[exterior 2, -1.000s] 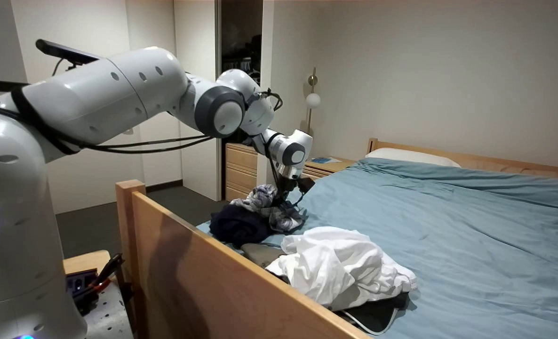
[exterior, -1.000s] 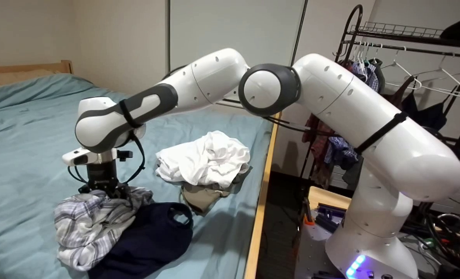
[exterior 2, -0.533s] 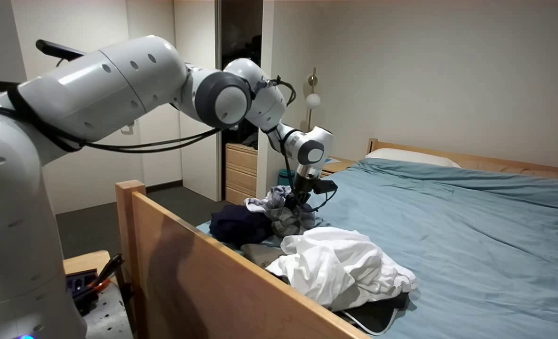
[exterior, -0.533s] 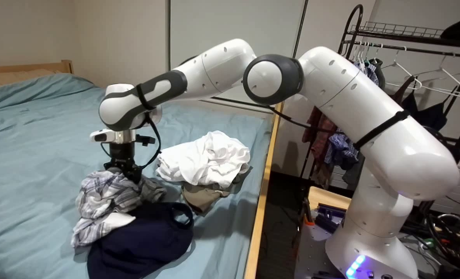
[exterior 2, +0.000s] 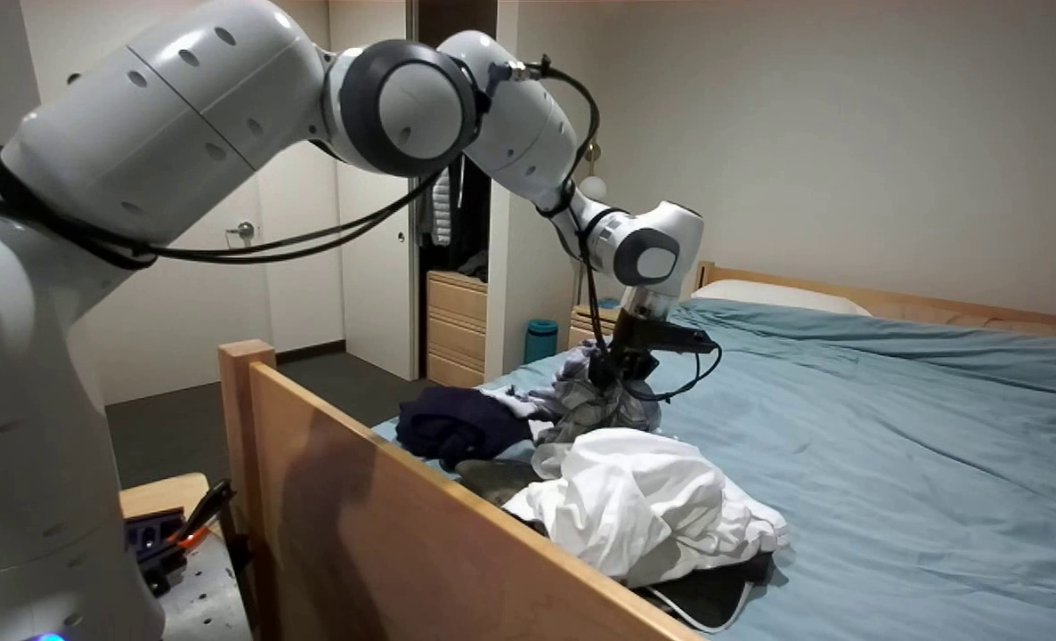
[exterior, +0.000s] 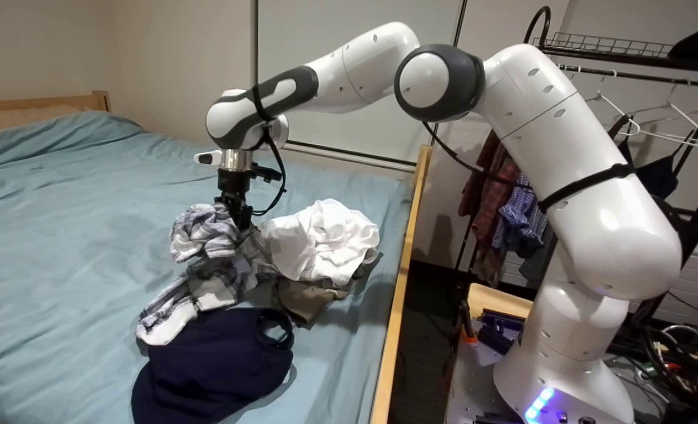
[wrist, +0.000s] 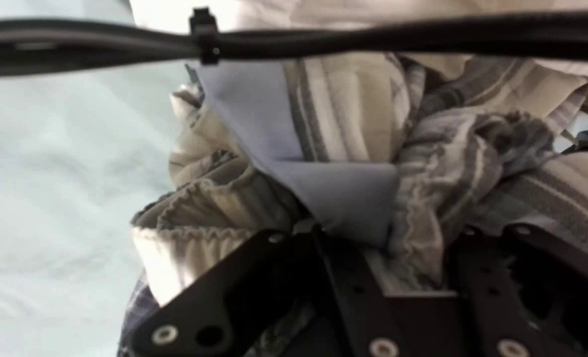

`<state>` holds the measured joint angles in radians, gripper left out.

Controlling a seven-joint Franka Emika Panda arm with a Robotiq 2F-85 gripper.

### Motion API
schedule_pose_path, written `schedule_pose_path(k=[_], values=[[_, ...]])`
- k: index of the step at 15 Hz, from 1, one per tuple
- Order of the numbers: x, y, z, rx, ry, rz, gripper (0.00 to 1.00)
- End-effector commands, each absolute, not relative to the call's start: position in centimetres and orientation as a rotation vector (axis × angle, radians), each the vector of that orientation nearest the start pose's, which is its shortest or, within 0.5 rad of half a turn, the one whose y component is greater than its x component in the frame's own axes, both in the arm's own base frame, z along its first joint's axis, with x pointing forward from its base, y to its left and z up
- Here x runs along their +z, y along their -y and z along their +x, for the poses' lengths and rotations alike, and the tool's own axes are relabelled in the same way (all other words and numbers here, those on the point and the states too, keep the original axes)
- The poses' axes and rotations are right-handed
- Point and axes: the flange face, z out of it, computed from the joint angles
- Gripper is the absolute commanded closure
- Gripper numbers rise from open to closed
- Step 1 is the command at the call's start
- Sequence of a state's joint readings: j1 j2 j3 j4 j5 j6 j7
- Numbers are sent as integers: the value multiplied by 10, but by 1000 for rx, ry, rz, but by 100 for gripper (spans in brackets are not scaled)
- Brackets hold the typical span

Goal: Move the checkered shirt to the right

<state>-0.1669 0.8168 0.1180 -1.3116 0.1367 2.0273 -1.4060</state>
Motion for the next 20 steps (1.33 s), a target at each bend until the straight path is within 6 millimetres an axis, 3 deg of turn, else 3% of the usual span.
schedule_pose_path(k=[1, 2, 5, 7, 9, 10, 12, 17, 20], values=[[246, 28, 733, -111, 1477, -2529, 89], [240, 14, 736, -102, 1405, -2567, 89], [203, -55, 740, 25, 1229, -2654, 90], [177, -97, 729, 168, 1206, -2631, 90], [153, -127, 720, 276, 1163, -2661, 89], [143, -133, 717, 327, 1164, -2670, 89], [131, -135, 719, 369, 1112, -2708, 48], [141, -120, 725, 366, 1041, -2699, 16], [157, -121, 713, 358, 1118, -2652, 1]])
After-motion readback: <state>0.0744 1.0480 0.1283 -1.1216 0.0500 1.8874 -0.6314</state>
